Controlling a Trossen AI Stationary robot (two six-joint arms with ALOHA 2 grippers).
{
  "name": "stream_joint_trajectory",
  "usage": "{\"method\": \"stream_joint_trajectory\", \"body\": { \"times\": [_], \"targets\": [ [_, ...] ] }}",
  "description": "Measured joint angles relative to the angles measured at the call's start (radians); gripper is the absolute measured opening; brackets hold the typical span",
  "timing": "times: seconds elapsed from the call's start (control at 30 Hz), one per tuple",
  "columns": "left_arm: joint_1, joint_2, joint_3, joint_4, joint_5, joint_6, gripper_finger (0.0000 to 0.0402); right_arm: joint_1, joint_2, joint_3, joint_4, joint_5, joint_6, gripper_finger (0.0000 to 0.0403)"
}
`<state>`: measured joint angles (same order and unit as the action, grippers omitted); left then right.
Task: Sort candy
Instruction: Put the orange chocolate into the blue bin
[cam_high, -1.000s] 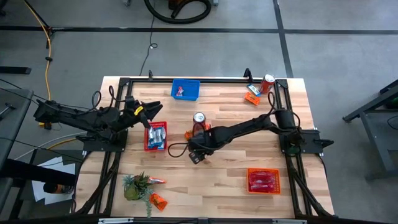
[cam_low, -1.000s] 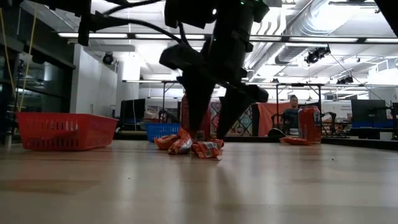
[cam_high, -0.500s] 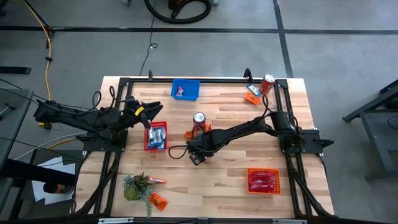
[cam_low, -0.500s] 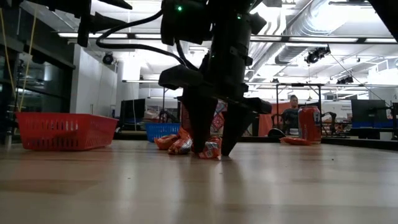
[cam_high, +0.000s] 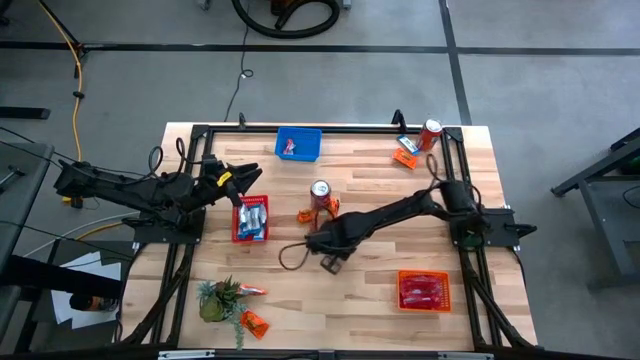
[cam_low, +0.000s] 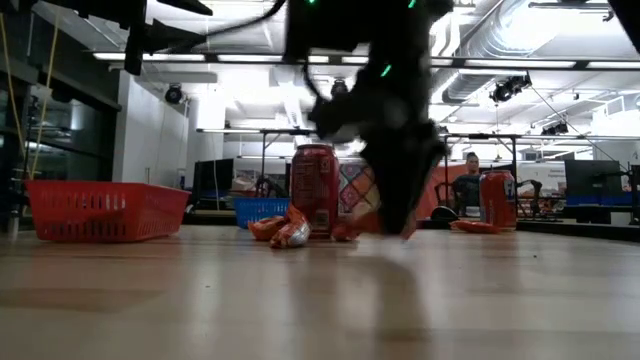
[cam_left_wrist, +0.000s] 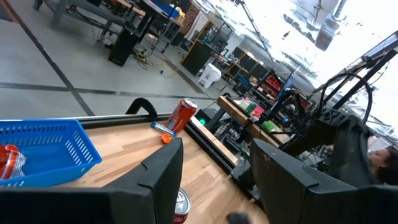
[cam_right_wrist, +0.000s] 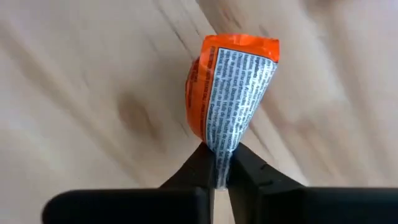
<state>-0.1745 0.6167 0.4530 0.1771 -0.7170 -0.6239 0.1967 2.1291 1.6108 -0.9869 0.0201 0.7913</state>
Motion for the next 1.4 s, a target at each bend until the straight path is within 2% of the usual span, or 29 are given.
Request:
{"method": "stream_joint_trajectory", "body": {
  "times": [0.13, 0.3, 0.4, 0.53, 0.67, 0.77, 0.87, 0.97, 1.07, 1.2, 1.27, 1.4],
  "targets": [
    [0.0, 0.0, 0.0, 0.0, -0.001, 0.007, 0.0174, -0.004, -0.105, -0.049, -0.122, 0.116, -0.066, 0.0012],
    [0.0, 0.0, 0.0, 0.0, -0.001, 0.034, 0.0174, -0.013, -0.317, -0.294, -0.114, 0.13, 0.025, 0.0008],
    [0.0, 0.0, 0.0, -0.001, -0.001, 0.034, 0.0174, -0.015, -0.474, -0.467, -0.065, 0.124, 0.13, 0.0004],
    [0.0, 0.0, 0.0, -0.001, -0.009, 0.041, 0.0174, -0.004, -0.679, -0.633, 0.055, 0.117, 0.268, 0.0003],
    [0.0, 0.0, 0.0, 0.0, -0.023, 0.056, 0.0174, -0.004, -0.819, -0.719, 0.165, 0.133, 0.335, 0.0002],
    [0.0, 0.0, 0.0, 0.001, -0.026, 0.052, 0.0174, -0.009, -0.863, -0.738, 0.215, 0.174, 0.32, 0.0002],
    [0.0, 0.0, 0.0, 0.001, -0.025, 0.042, 0.0174, -0.027, -0.867, -0.736, 0.304, 0.194, 0.246, 0.0001],
    [0.001, 0.012, 0.0, 0.014, 0.0, 0.05, 0.0174, -0.047, -0.857, -0.735, 0.539, 0.199, 0.084, 0.0001],
    [0.007, 0.053, 0.0, 0.06, 0.083, 0.118, 0.0174, -0.065, -0.835, -0.733, 0.82, 0.198, -0.133, 0.0001],
    [0.02, 0.147, 0.001, 0.205, 0.219, 0.279, 0.0174, -0.081, -0.788, -0.728, 1.15, 0.198, -0.405, 0.0001],
    [0.025, 0.204, 0.011, 0.267, 0.259, 0.377, 0.0174, -0.086, -0.76, -0.702, 1.214, 0.198, -0.498, 0.0001],
    [0.039, 0.315, 0.078, 0.278, 0.298, 0.534, 0.0174, -0.093, -0.685, -0.597, 1.191, 0.186, -0.609, 0.0]
  ]
}}
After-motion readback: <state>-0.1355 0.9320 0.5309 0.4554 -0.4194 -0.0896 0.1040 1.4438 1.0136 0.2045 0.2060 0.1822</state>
